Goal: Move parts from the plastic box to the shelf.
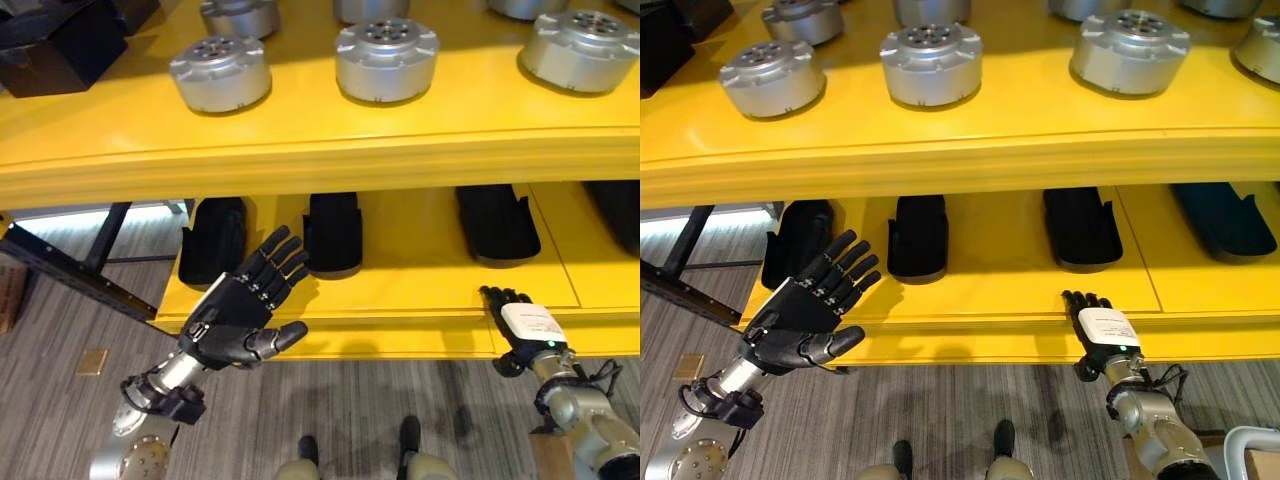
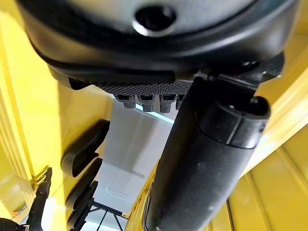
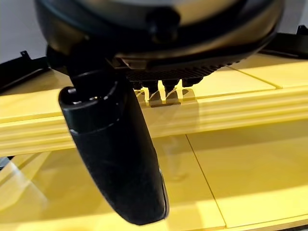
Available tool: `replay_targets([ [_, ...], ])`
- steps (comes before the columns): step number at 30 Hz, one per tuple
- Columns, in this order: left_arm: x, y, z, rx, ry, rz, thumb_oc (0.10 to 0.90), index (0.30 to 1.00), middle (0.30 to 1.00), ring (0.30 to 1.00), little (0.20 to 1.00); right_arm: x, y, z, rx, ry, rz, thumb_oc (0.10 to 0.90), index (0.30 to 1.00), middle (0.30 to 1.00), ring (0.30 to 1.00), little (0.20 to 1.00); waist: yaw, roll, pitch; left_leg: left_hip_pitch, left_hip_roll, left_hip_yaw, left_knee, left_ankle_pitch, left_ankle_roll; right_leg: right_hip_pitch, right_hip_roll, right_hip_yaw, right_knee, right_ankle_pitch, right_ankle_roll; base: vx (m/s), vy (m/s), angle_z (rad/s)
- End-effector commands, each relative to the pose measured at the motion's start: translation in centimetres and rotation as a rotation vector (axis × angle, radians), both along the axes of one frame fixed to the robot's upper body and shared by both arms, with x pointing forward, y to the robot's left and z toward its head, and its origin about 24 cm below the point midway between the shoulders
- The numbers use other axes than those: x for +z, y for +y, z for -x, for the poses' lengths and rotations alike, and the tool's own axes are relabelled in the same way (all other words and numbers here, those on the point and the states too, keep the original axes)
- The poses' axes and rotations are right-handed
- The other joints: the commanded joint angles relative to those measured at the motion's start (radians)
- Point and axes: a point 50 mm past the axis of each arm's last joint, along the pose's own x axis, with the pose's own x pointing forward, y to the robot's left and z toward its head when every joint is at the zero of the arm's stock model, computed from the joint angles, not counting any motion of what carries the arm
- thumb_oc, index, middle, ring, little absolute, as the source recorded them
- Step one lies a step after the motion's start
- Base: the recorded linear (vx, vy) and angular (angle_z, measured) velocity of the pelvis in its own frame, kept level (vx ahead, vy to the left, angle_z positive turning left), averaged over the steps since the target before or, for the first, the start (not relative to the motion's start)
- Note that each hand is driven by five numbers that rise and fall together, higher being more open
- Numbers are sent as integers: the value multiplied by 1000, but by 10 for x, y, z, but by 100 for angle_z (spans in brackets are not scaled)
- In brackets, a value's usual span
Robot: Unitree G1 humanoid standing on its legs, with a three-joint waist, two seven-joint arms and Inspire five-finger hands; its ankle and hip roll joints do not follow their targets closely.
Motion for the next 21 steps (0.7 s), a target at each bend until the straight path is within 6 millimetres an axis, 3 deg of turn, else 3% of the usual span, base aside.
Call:
replay_targets([
  [1,40,8,2,45,-253,-11,900,1000,1000,1000,1000,15,25,-7,141,-81,-100,900,1000,1000,1000,1000,-3,-52,-45,-57,37,-7,58,-18,11,21,-79,8,135,-177,46,2,61,-12],
  [9,42,8,1,78,-265,0,900,1000,1000,1000,1000,43,54,-5,274,-198,-272,900,1000,1000,1000,1000,-20,-61,-69,-38,22,4,48,-30,18,42,-83,30,109,-167,56,3,85,-10],
  [14,39,9,1,115,-259,-20,900,1000,1000,1000,1000,65,67,-4,311,-333,-474,900,1000,1000,1000,1000,-21,-66,-85,-28,7,3,43,-39,26,57,-91,35,92,-159,65,11,138,-4],
  [15,38,8,1,135,-257,-39,900,1000,1000,1000,1000,75,72,-3,315,-394,-579,900,1000,1000,1000,1000,-20,-67,-91,-25,-2,0,38,-43,31,61,-96,36,90,-157,69,-6,168,2],
  [21,37,9,3,135,-281,-76,900,1000,1000,1000,1000,90,85,4,363,-473,-754,900,1000,1000,1000,1000,-15,-69,-107,-26,-28,-7,42,-59,49,65,-120,39,97,-154,85,-19,205,4],
])
